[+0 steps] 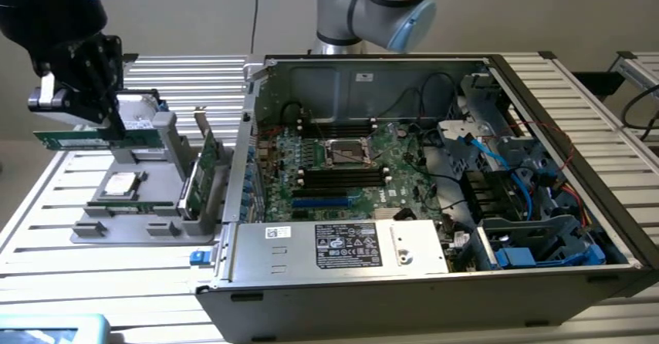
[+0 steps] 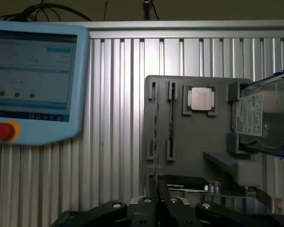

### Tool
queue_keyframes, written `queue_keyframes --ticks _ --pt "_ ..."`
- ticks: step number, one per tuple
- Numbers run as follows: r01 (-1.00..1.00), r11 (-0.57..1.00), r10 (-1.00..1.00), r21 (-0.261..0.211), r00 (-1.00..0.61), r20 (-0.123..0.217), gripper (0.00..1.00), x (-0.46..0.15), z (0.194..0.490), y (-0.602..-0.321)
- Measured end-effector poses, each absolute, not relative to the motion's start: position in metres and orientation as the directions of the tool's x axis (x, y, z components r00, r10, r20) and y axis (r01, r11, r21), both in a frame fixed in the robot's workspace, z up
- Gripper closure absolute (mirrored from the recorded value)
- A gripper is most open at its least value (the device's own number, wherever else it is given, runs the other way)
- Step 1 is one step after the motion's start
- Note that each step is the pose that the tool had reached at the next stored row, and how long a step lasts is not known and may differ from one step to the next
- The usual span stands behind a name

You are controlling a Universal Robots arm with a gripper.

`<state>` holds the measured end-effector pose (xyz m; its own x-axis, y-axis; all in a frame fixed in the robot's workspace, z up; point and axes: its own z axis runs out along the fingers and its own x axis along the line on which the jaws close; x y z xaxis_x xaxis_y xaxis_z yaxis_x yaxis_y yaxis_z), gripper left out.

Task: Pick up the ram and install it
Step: 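Pick up the ram and move it above insertion slot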

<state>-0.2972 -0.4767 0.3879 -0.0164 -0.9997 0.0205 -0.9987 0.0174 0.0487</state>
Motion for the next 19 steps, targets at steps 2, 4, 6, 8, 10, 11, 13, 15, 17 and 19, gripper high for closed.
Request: queue_keyframes --ticks 2,4,6,8,10,11,13,15,17,19 --pt "-0.999 0.017 -1.0 0.048 -0.016 0.02 0.87 -0.288 0.395 -0.477" --pt "-0.999 0.017 -1.0 0.049 -0.016 0.02 0.87 -0.279 0.397 -0.477" --pt "-0.999 0.017 -1.0 0.049 -0.016 0.02 0.87 -0.272 0.397 -0.477" --pt "-0.999 0.017 -1.0 0.049 -0.016 0.02 0.87 -0.264 0.397 -0.476" --pt "-0.999 0.017 -1.0 0.049 -0.016 0.02 0.87 -0.255 0.397 -0.476" --pt "-0.999 0.017 -1.0 0.049 -0.016 0.02 0.87 -0.251 0.397 -0.476" --pt "-0.999 0.017 -1.0 0.052 -0.016 0.02 0.87 -0.245 0.397 -0.476" --pt "-0.998 0.017 -1.0 0.052 -0.016 0.02 0.87 -0.239 0.398 -0.476" --pt "-0.998 0.017 -1.0 0.053 -0.016 0.02 0.87 -0.23 0.399 -0.476" --pt "-0.998 0.017 -1.0 0.052 -0.016 0.019 0.87 -0.22 0.4 -0.476"
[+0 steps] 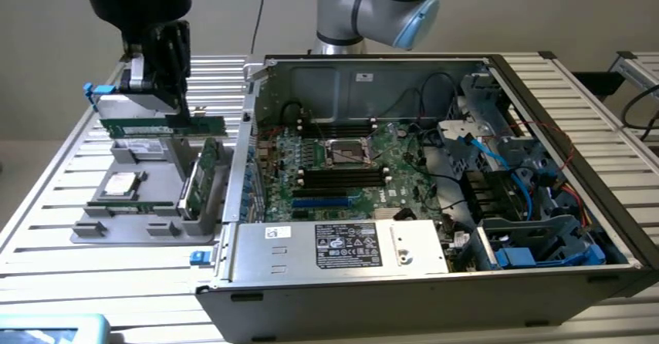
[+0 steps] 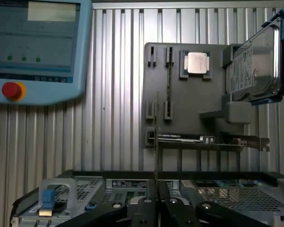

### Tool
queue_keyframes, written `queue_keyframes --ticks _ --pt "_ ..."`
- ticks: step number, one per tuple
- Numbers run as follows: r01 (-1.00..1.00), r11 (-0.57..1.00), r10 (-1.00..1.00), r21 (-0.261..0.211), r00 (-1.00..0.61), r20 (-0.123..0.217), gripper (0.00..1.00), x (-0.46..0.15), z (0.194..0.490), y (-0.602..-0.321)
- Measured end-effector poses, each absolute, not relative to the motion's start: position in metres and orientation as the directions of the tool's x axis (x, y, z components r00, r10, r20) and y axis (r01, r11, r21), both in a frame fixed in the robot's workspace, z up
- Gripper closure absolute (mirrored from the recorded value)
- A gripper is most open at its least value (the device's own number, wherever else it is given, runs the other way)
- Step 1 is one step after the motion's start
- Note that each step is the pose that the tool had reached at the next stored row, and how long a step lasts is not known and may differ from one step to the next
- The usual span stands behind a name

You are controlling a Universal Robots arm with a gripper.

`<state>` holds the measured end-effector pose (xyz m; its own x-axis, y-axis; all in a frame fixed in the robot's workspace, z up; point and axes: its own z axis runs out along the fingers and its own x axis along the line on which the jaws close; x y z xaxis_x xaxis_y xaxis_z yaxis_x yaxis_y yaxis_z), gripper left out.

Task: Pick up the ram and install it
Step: 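Pick up the ram and move it above insertion slot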

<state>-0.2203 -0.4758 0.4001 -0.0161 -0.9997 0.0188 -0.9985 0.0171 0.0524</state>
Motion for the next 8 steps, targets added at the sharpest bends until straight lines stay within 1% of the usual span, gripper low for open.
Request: queue_keyframes --ticks 8 --pt "-0.998 0.016 -1.0 0.053 -0.016 0.009 0.87 -0.184 0.404 -0.476"
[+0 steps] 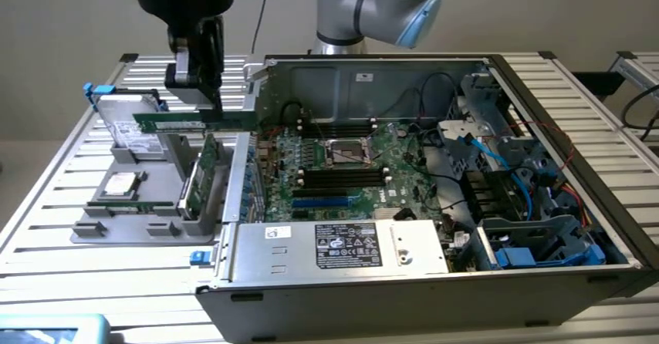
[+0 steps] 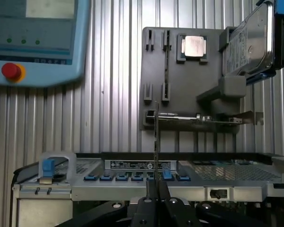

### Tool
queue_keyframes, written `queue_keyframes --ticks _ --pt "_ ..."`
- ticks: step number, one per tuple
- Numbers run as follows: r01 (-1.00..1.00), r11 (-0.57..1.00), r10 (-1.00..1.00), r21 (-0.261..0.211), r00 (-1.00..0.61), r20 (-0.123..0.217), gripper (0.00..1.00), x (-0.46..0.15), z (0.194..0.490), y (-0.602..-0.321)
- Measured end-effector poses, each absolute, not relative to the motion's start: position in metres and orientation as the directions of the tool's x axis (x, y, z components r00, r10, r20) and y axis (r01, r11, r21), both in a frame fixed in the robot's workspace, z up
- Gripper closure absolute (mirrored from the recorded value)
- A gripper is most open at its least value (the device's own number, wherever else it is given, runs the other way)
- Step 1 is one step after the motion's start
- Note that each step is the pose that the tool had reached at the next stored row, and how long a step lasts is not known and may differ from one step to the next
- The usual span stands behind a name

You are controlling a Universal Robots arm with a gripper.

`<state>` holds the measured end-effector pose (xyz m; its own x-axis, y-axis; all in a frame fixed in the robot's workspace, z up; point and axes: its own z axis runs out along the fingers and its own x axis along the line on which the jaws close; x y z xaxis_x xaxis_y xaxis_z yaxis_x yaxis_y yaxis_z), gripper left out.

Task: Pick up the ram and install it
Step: 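Pick up the ram and move it above insertion slot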

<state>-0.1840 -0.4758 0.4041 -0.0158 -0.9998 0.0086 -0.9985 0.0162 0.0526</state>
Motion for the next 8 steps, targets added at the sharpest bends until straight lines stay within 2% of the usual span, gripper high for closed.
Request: queue_keyframes --ticks 8 --pt "-0.998 0.016 -1.0 0.053 -0.016 0.004 0.87 -0.148 0.404 -0.475"
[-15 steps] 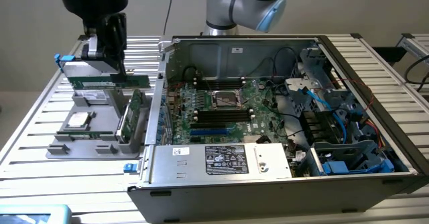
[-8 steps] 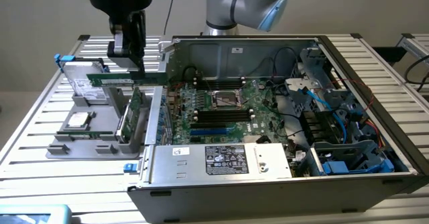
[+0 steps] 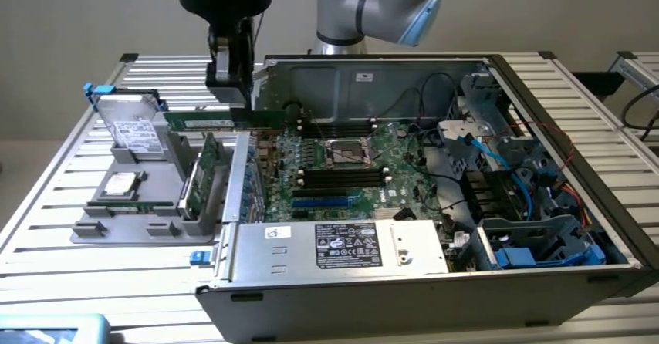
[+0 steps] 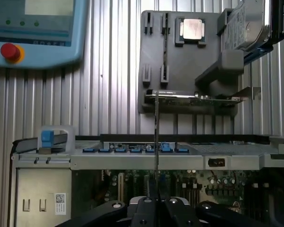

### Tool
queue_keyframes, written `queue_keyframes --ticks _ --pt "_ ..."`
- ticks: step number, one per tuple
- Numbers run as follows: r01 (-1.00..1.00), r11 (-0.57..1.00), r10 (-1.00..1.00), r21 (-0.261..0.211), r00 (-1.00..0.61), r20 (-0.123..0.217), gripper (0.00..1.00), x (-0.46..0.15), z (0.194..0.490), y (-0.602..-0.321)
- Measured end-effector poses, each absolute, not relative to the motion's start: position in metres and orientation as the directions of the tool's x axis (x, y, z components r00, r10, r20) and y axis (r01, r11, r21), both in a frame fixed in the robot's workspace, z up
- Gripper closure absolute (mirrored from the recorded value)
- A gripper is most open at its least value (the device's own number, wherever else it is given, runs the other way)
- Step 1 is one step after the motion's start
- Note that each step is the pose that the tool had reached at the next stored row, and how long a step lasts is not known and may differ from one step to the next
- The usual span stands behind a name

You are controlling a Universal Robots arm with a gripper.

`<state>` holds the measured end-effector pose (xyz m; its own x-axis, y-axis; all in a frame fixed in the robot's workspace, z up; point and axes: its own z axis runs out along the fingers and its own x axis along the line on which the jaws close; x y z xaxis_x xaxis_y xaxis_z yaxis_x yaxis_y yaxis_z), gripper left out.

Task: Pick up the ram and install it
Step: 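Pick up the ram and move it above insertion slot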

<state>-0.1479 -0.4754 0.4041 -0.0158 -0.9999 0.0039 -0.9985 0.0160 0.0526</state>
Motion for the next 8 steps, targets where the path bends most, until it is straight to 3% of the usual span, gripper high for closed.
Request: queue_keyframes --ticks 8 --pt "-0.998 0.016 -1.0 0.053 -0.016 0.003 0.87 -0.111 0.403 -0.472"
